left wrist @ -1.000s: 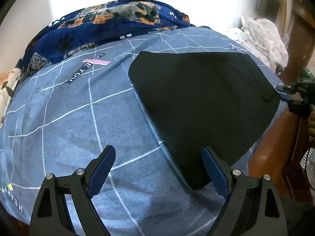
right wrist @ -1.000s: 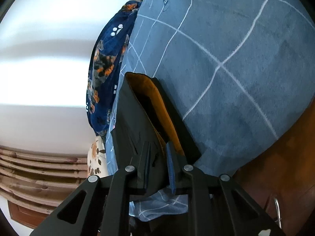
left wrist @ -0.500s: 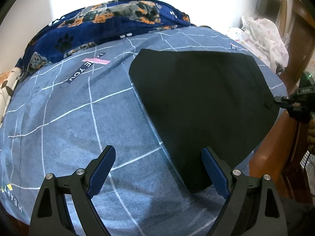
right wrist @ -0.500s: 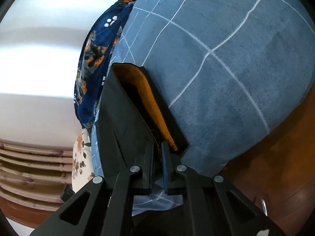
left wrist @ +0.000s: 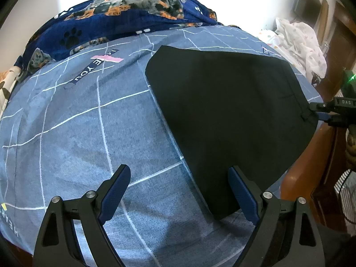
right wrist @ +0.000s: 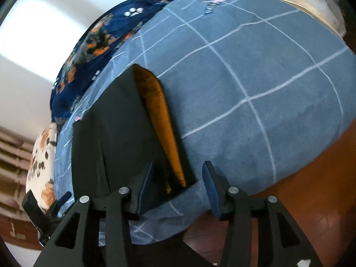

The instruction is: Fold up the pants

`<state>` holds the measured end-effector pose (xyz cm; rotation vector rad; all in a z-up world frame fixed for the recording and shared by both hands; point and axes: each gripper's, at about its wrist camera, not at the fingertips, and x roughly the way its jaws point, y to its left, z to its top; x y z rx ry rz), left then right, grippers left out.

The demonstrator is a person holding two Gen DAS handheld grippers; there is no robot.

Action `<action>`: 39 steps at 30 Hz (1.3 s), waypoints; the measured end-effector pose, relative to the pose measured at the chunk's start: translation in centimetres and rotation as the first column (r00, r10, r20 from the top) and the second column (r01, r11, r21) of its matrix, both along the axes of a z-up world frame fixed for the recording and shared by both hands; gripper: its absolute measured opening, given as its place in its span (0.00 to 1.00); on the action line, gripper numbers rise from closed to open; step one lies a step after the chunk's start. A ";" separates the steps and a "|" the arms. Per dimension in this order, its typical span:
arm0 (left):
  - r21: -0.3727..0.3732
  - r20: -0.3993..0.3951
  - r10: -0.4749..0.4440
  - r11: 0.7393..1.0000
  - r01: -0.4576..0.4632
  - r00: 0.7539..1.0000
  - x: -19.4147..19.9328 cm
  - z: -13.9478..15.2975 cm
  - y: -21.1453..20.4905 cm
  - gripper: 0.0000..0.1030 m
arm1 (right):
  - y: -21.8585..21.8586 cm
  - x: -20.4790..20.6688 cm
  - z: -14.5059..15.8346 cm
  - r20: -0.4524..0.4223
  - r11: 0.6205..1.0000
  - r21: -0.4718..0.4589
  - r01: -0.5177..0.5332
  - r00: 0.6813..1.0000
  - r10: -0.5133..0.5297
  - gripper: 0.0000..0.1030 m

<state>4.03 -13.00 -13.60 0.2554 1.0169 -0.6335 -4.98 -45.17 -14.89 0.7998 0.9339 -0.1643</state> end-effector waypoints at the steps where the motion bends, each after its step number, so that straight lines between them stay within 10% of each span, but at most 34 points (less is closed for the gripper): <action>1: 0.001 -0.003 0.000 1.000 0.000 1.000 0.1 -0.1 0.0 0.86 | -0.1 0.3 -0.1 0.003 1.000 0.013 -0.014 1.000 0.014 0.42; 10: -0.005 -0.015 0.007 1.000 -0.007 1.000 0.2 -0.3 0.3 0.88 | -0.7 2.7 -1.3 0.035 0.993 0.032 -0.116 0.993 0.115 0.42; 19: -0.083 -0.059 -0.024 0.996 0.019 0.998 0.8 -0.4 0.9 0.88 | -3.7 5.2 -3.9 0.203 0.895 0.328 -0.304 0.947 0.248 0.46; 39: -0.389 -0.318 -0.153 0.921 0.018 0.936 6.7 -1.9 1.1 0.88 | -2.1 8.8 -3.1 0.231 0.767 0.306 -0.564 0.826 0.515 0.62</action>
